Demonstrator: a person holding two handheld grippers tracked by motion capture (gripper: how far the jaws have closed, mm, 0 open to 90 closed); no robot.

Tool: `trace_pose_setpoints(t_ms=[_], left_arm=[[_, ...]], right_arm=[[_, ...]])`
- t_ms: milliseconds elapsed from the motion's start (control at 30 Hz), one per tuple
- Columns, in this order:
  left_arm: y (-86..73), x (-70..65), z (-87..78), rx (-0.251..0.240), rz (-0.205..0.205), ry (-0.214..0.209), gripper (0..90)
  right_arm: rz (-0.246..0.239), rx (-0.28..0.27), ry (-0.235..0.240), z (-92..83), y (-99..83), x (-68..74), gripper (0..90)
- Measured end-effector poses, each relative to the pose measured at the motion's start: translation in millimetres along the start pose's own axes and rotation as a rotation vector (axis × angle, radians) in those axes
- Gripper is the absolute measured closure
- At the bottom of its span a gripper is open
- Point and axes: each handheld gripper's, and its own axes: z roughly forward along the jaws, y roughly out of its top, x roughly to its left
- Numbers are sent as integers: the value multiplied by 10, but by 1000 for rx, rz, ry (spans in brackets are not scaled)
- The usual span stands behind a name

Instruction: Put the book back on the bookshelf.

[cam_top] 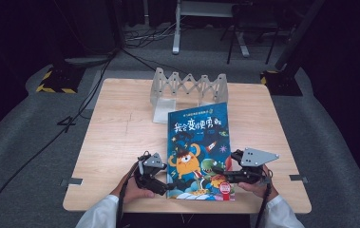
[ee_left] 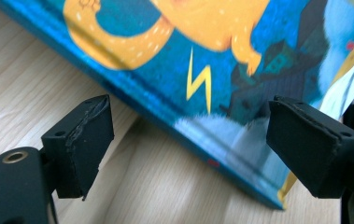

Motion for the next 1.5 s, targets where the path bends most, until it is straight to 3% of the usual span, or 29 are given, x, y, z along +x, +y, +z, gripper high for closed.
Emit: trace_pose_setpoints(t_ms=[200, 300, 433, 600, 667, 767, 867, 967, 1100, 1133, 1233, 1300, 1400, 1500], left_arm=[[46, 47, 74, -14, -13, -69, 103], [73, 87, 123, -35, -35, -117, 85], [116, 127, 173, -54, -66, -152, 51], [62, 189, 71, -147, -138, -187, 206], [61, 175, 14, -188, -152, -183, 255], [76, 161, -116, -280, -141, -208, 332], [135, 65, -224, -293, -56, -169, 354], [153, 33, -257, -304, -33, -143, 390], [214, 18, -344, -362, 11, -167, 483], [275, -32, -372, -365, 51, -137, 483], [368, -106, -390, -374, 102, -99, 469], [404, -164, -402, -383, 145, -77, 519], [442, -251, -433, -393, 213, -58, 648], [454, -337, -431, -385, 265, -30, 706]], right_arm=[[-16, -12, -4, -5, 1, 18, 472], [-27, -16, -6, -12, 4, 34, 472], [-32, -22, -5, -14, -1, 35, 472], [-45, -34, 12, -28, -10, 35, 486], [-54, -38, 36, -41, -16, 31, 503], [-46, -48, 50, -89, -14, 19, 524], [-32, -42, 36, -127, -32, -7, 543], [-33, -18, 45, -134, -67, -3, 592], [-45, -1, 60, -132, -83, 39, 632], [-48, -1, 63, -138, -79, 51, 638], [-36, 3, 60, -139, -88, 58, 639], [-22, 2, 60, -145, -126, 49, 638], [-9, 23, 32, -162, -190, 40, 620], [-18, 45, -17, -192, -249, 60, 645]])
